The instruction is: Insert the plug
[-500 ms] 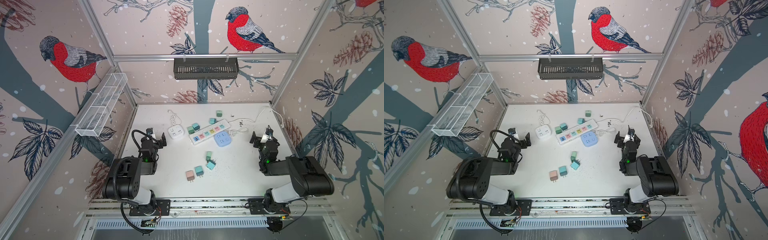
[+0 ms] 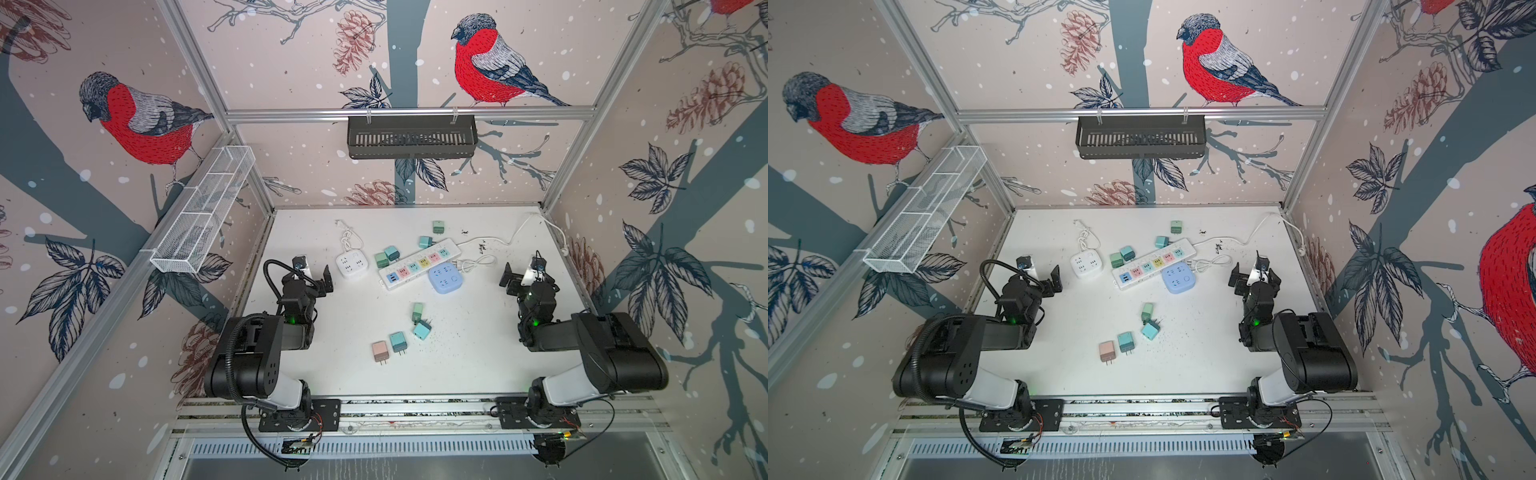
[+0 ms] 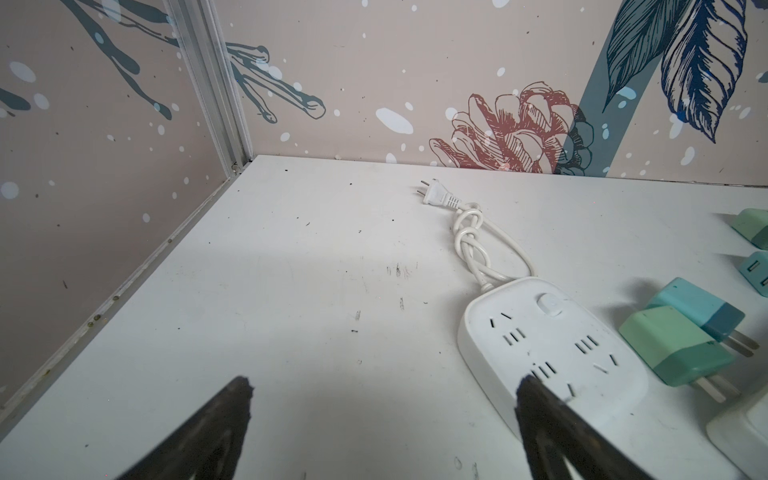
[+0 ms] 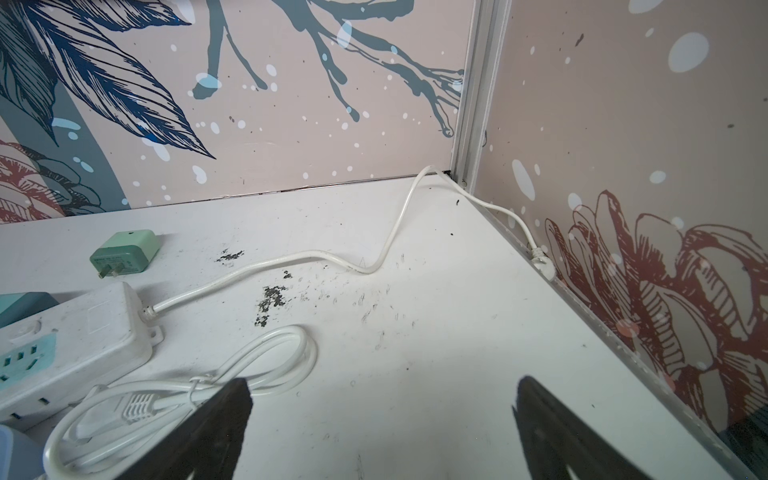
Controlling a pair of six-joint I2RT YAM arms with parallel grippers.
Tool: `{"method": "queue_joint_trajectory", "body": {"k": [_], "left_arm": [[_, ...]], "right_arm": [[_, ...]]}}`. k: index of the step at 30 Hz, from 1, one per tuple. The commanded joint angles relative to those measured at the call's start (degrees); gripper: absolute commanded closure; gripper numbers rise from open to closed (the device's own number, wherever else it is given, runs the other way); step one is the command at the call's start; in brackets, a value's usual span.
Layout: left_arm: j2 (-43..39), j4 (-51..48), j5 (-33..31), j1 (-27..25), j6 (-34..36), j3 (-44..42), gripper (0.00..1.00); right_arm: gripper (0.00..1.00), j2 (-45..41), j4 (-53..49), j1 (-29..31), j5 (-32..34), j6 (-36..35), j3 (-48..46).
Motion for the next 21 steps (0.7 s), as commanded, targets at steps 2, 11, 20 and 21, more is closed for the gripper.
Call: {"method": "queue_joint_trajectory", "body": {"k": [2, 11, 20, 21], "left_arm": [[0.0, 1.2, -0.8, 0.0, 0.6, 0.3, 0.02], [-0.1, 1.5, -1.7, -0.6, 1.1, 0.0, 0.02], [-12.0, -7.0, -4.7, -3.3, 0.8, -1.3, 0.01], [-13.5, -9.6, -5.5, -3.3, -0.7, -0.8, 0.02]], "right_arm": [[0.00, -0.1, 0.0, -0.2, -0.1, -0.1, 0.2], [0.00, -0.4, 1.3, 0.0, -0.4, -0.7, 0.0], [0.00, -11.8, -20.7, 1.0, 3.4, 3.7, 5.7], [0.00, -12.2, -21.6, 1.0, 4.0, 4.5, 5.8]]}}
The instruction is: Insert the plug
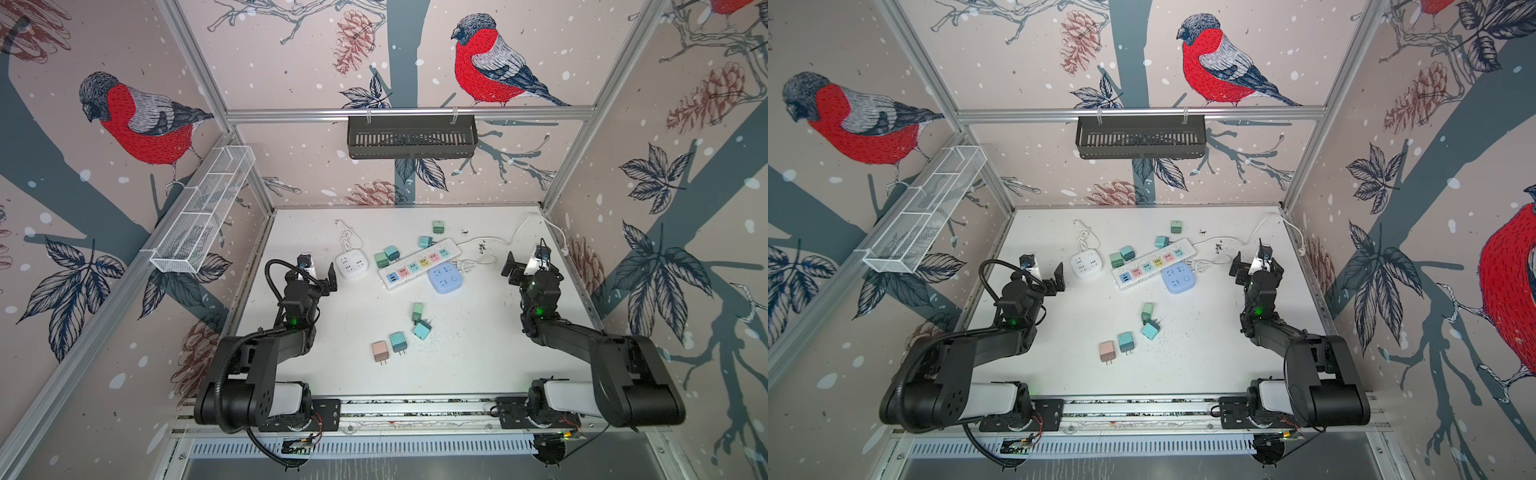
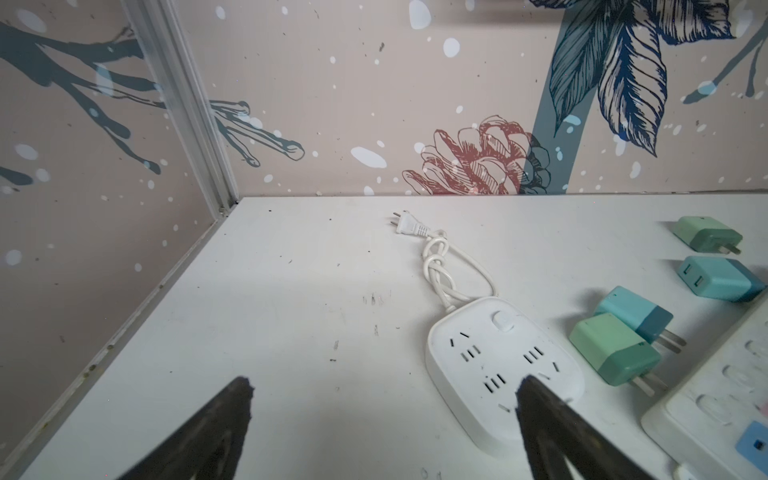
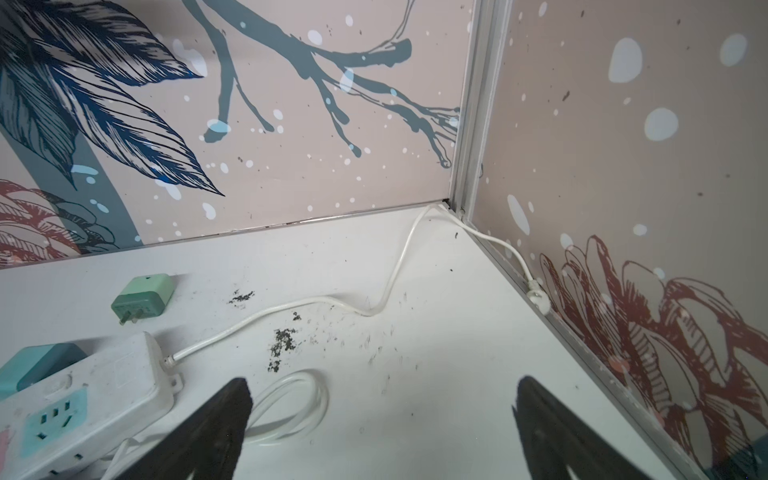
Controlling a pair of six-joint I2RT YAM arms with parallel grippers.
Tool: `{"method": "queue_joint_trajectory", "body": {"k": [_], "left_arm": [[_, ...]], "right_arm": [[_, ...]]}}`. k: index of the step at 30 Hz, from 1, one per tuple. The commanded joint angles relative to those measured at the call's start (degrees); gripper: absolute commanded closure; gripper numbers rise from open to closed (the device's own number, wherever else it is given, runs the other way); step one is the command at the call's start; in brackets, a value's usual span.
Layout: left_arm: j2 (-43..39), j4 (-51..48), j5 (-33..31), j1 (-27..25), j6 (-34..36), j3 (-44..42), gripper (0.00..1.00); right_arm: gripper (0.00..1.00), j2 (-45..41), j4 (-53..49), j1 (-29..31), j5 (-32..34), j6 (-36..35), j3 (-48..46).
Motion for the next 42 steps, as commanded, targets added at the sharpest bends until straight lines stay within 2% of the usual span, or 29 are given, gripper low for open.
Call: {"method": "queue_joint_trajectory", "body": {"k": [1, 5, 10, 12, 16, 18, 20, 21, 23, 25, 29, 32, 38, 40, 42], "left_arm": [[-4.2, -7.5, -4.0, -0.1, -4.9, 1.3, 0.01], [-9.2, -22.8, -3.6, -0.1, -11.9, 7.4, 0.02], [-16.3, -35.4, 5.0, -0.1, -17.9, 13.9, 0.02], [-18.9, -36.9, 6.9, -0.1, -18.9, 15.1, 0.02], [-23.1, -36.5, 10.6, 0.0, -21.3, 14.6, 0.02], [-24.0, -36.1, 5.6, -0.1, -26.0, 12.8, 0.01], [-24.0, -37.6, -4.6, 0.2, -34.9, 10.7, 0.03], [-23.8, -38.6, -4.0, 1.5, -35.8, 10.6, 0.03], [-23.6, -37.6, 0.1, 1.9, -34.7, 10.2, 0.03], [-23.9, -39.5, 1.4, 1.9, -35.9, 10.5, 0.03], [-25.0, -41.4, 5.9, 1.9, -34.3, 10.6, 0.03], [-25.8, -40.6, 9.1, 1.7, -32.0, 8.7, 0.04], [-21.7, -40.8, 4.7, 1.7, -32.7, 6.2, 0.04], [-19.5, -40.2, 4.5, 1.7, -30.7, 6.3, 0.04], [-17.4, -37.9, 2.9, 1.7, -30.6, 4.6, 0.05]], "right_arm": [[0.00, -1.7, -6.6, 0.0, 2.7, 4.0, 0.7], [0.00, -2.9, -15.4, 0.0, 2.6, 6.4, 5.5], [0.00, -5.8, -16.4, -0.4, -2.8, 9.1, 7.2], [0.00, -7.1, -18.1, -0.8, -3.1, 13.5, 8.3], [0.00, -8.1, -29.6, -2.2, -1.1, 24.6, 14.0], [0.00, -7.6, -34.8, -2.5, 3.0, 28.2, 16.4], [0.00, -7.5, -36.4, -3.2, 2.6, 28.2, 16.8], [0.00, -7.9, -35.3, -3.6, 0.6, 27.7, 15.9], [0.00, -8.8, -32.9, -4.8, -4.4, 26.7, 13.8], [0.00, -9.9, -30.7, -5.3, -8.7, 25.9, 11.7], [0.00, -11.6, -30.0, -5.3, -13.0, 27.1, 9.8], [0.00, -12.4, -32.5, -5.2, -13.1, 28.7, 10.0], [0.01, -11.2, -36.2, -4.1, -20.1, 31.5, 10.3], [0.00, -9.5, -37.2, -1.9, -19.9, 31.4, 11.0], [0.05, -7.0, -40.8, 1.1, -16.7, 31.7, 13.5]]}}
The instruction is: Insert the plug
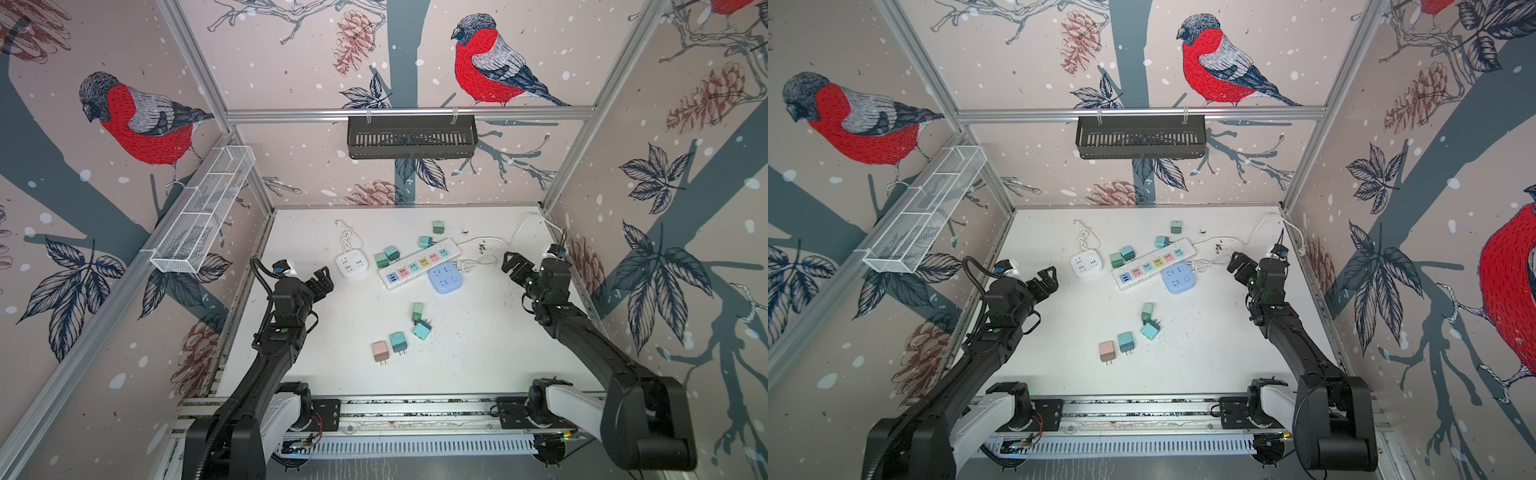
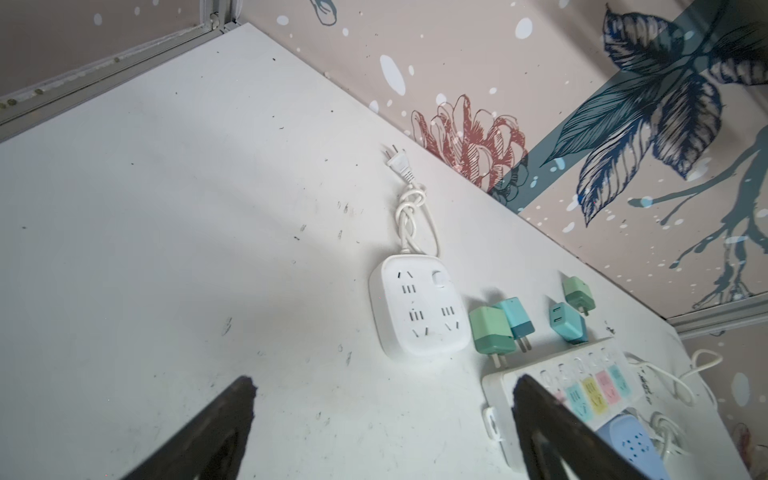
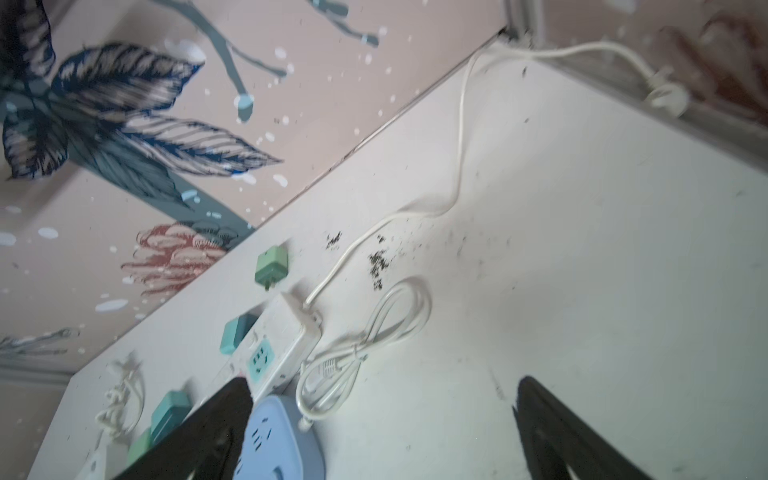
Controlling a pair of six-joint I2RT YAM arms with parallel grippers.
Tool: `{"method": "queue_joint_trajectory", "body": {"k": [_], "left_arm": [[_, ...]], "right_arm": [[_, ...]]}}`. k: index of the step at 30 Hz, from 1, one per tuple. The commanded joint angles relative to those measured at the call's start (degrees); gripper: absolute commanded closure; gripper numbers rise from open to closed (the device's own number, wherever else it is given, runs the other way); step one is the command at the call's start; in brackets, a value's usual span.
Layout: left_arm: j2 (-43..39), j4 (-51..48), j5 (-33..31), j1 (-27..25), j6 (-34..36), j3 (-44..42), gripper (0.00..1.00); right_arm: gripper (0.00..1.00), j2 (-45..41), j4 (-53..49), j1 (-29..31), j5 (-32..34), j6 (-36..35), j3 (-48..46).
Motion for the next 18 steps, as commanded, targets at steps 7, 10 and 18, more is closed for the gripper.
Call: {"method": "queue_joint_trajectory", "body": {"k": [7, 10, 18], "left_arm": [[3.4, 11.4, 0.3, -1.1, 1.0, -6.3, 0.06], [1.2, 11.7, -0.2, -1.2, 0.9, -7.6, 0.06], [-7.9, 16.3, 3.1, -2.0, 2.4, -13.6, 0.03]], "right_arm": [[0.20, 15.9, -9.5, 10.5, 4.1, 1.8, 13.6], [0.24, 22.3, -10.3, 12.2, 3.9, 1.9, 17.7], [0.26, 33.4, -14.9, 15.3, 8.5, 2.9, 24.5]]}}
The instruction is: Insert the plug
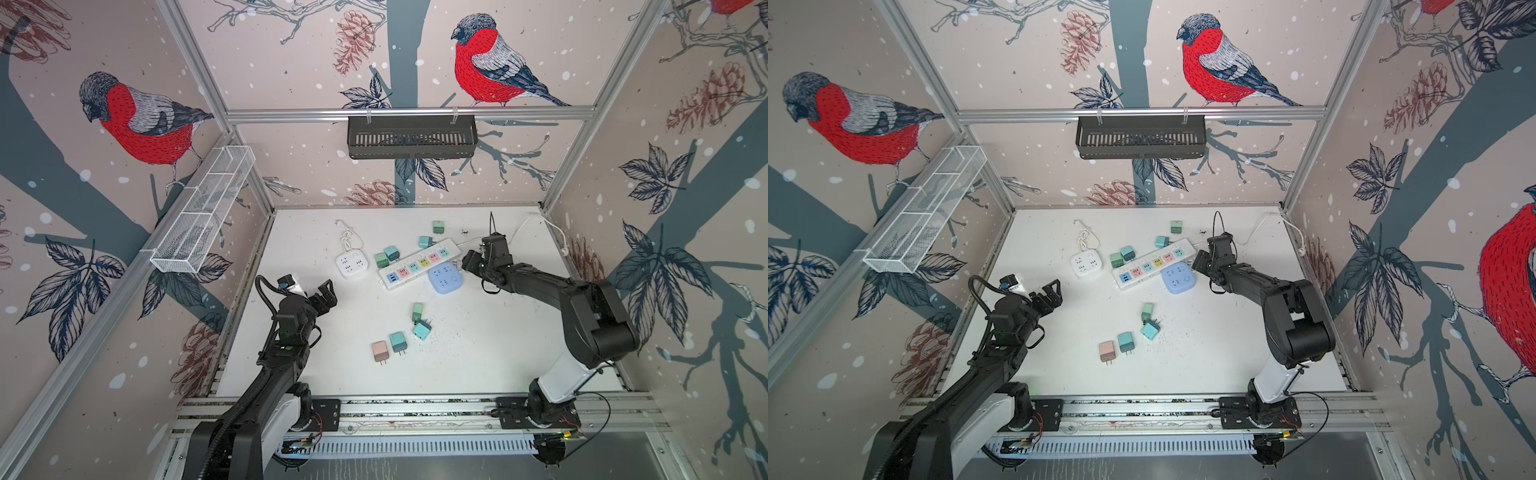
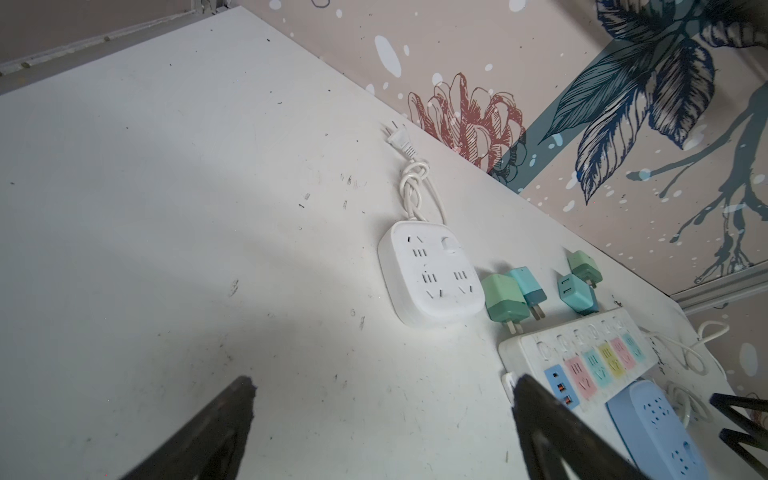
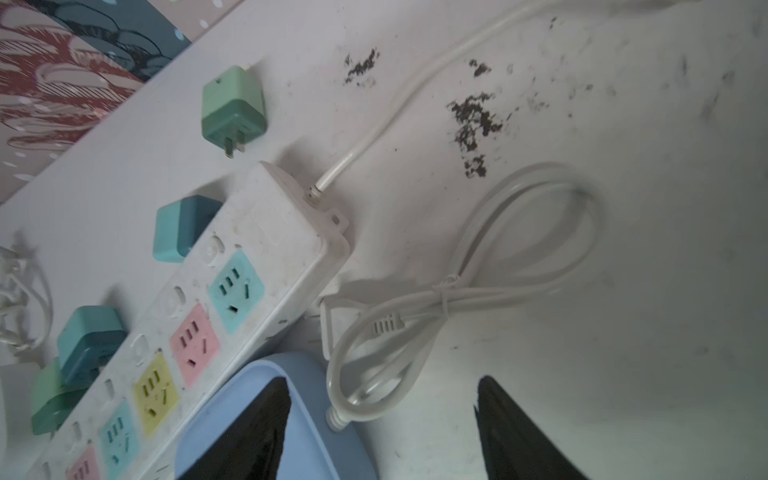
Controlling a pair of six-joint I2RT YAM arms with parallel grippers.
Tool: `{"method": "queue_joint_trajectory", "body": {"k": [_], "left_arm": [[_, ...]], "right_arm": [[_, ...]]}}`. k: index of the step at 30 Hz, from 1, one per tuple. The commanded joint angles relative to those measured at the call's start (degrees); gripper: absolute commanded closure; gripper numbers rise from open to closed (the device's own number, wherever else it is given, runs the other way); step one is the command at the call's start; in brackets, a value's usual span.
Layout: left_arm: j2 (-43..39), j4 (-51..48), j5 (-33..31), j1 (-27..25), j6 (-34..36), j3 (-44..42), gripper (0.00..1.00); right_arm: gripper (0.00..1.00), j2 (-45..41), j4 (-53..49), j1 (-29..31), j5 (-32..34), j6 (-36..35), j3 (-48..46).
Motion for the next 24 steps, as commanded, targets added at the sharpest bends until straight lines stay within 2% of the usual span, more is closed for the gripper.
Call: {"method": "queue_joint_trajectory", "body": {"k": [1, 4, 8, 14, 24], "left_arm": [[-2.7, 6.7, 4.1, -0.3, 2.2, -2.1, 0.04], [-5.4, 8.6, 5.7, -0.8, 3.3, -3.7, 0.04], [-6.1, 9.4, 5.3, -0.9, 3.5, -4.3, 0.04], [-1.3, 9.5, 5.9, -1.0, 3.6, -2.2, 0.03], [-1.6, 9.3, 4.8, -1.3, 3.5, -2.3, 0.03]], "right_arm": [[0.25, 1.6, -2.5, 0.8, 3.8, 0.5, 1.4], [0.15, 3.1, -2.9, 1.7, 5.2, 0.7, 2.0], [0.10, 6.5, -4.9, 2.4, 7.6, 0.5, 4.5], [0.12, 10.0, -8.4, 2.5, 8.8, -0.4, 7.8], [0.22, 6.7, -7.0, 2.2, 7.4, -0.9, 0.8]]}}
